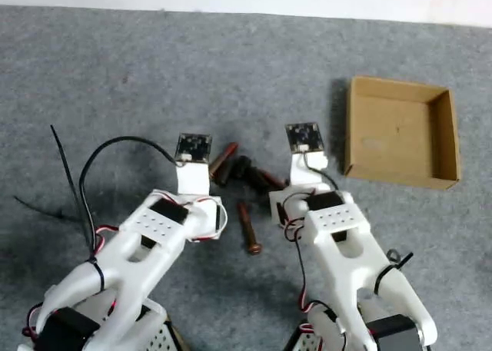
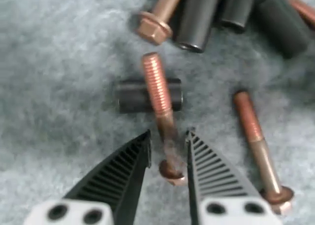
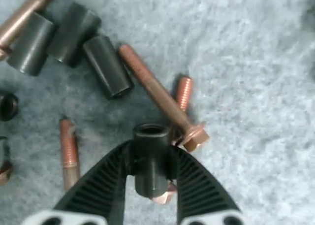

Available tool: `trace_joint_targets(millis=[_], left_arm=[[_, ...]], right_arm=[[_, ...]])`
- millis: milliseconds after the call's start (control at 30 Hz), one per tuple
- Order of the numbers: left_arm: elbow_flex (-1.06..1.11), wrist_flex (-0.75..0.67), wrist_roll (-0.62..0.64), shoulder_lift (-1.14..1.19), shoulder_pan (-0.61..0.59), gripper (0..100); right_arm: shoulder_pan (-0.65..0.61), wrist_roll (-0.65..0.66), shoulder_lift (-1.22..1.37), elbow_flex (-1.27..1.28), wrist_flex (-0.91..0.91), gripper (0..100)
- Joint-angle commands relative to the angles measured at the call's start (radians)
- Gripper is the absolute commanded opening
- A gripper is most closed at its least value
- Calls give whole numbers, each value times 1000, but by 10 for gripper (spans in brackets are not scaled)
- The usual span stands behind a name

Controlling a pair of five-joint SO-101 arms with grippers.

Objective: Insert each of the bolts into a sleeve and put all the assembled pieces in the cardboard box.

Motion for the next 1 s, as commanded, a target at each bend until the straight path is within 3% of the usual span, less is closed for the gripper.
trace_joint_targets(millis=[0, 667, 967], left_arm=[[-4, 0, 43, -4, -36, 119], [53, -106, 37, -1, -30, 117], [41, -178, 35, 94, -31, 27]], right_arm=[[12, 9, -38, -5, -22, 4], [12, 9, -38, -4, -24, 5], [12, 9, -38, -4, -85, 5]])
